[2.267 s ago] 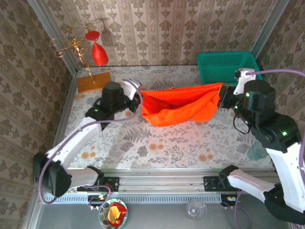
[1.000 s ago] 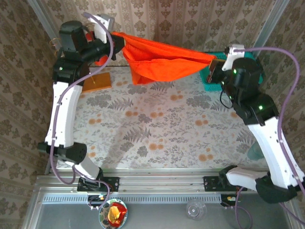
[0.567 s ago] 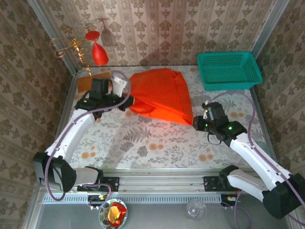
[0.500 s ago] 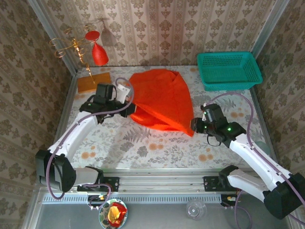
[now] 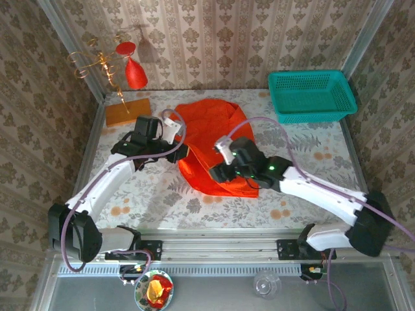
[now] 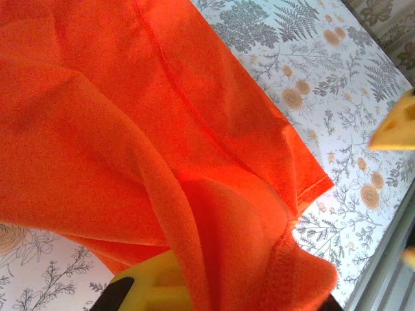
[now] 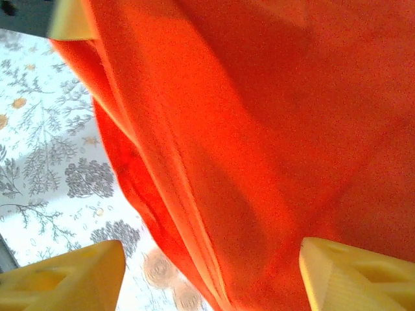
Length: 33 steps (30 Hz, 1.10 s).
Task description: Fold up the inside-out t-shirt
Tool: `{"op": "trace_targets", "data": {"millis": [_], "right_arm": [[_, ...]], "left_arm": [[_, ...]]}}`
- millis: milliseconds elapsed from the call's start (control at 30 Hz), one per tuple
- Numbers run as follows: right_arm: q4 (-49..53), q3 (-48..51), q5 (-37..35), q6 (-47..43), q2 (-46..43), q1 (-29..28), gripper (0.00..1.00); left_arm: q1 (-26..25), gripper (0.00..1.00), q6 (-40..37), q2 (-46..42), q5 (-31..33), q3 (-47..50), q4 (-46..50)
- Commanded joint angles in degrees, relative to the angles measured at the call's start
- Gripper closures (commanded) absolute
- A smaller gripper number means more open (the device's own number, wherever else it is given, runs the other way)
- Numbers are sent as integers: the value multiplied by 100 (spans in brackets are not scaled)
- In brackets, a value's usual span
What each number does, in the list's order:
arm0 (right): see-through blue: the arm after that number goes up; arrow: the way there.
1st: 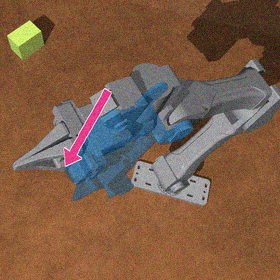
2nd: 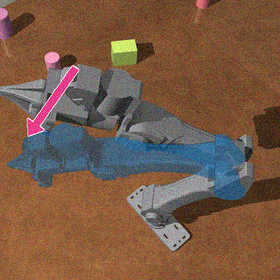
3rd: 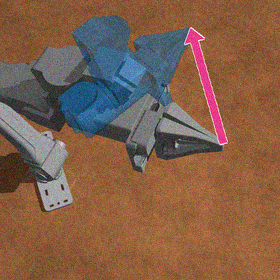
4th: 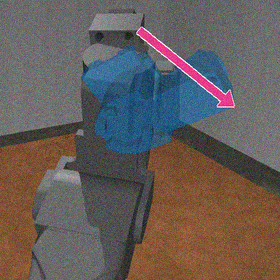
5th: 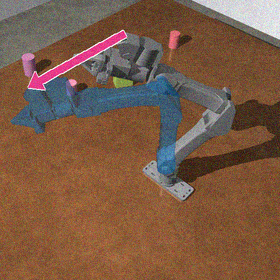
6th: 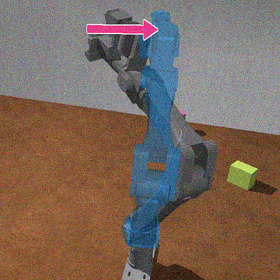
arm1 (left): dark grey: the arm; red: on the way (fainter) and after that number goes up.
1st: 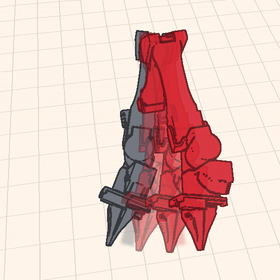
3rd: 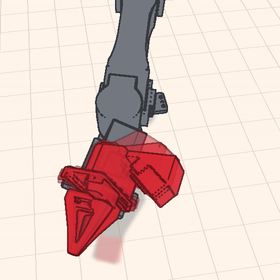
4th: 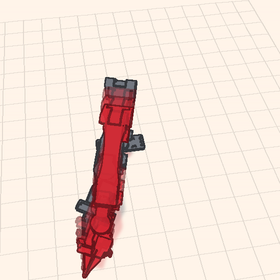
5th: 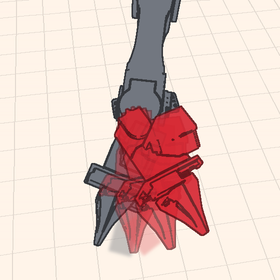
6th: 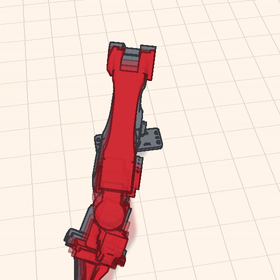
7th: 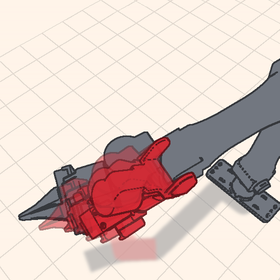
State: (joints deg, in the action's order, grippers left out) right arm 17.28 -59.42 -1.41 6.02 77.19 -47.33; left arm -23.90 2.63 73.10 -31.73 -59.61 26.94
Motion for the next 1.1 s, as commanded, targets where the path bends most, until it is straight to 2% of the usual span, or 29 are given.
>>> {"op": "trace_targets", "data": {"millis": [0, 133, 233, 333, 433, 567, 600, 733, 867, 967, 1067], "right_arm": [[-441, -435, 60, -546, 697, -116, 24], [-757, -685, 111, -382, 1401, -177, 23], [-890, -621, -413, -167, 1632, -172, 26], [-728, -424, -947, -21, 1433, -126, 44], [-494, -151, -1104, 141, 907, -12, 60], [-294, 186, -1004, 422, 47, 126, 98], [-261, 225, -986, 439, -110, 143, 100], [58, 73, -737, 319, -433, 180, 100], [369, -170, -444, 291, -573, 195, 100], [408, -236, -292, 411, -636, 189, 100], [408, -280, -252, 505, -674, 192, 100]], "left_arm": [[-32, 100, 45, -251, -76, -90, 151], [-32, 100, 48, -382, -15, -66, 193], [-34, 100, 16, -492, 38, -79, 303], [-20, 100, -112, -674, 211, -75, 556], [-31, 100, -238, -876, 438, 57, 731], [-135, 98, -247, -1023, 435, 407, 735], [-193, 94, -253, -1041, 444, 536, 673], [-884, 67, -323, -1033, 626, 893, 277], [-1709, 48, -643, -1077, 1221, 930, -236], [-2074, 40, -675, -1013, 1575, 812, -591], [-2339, 37, -668, -831, 1853, 653, -830]]}}
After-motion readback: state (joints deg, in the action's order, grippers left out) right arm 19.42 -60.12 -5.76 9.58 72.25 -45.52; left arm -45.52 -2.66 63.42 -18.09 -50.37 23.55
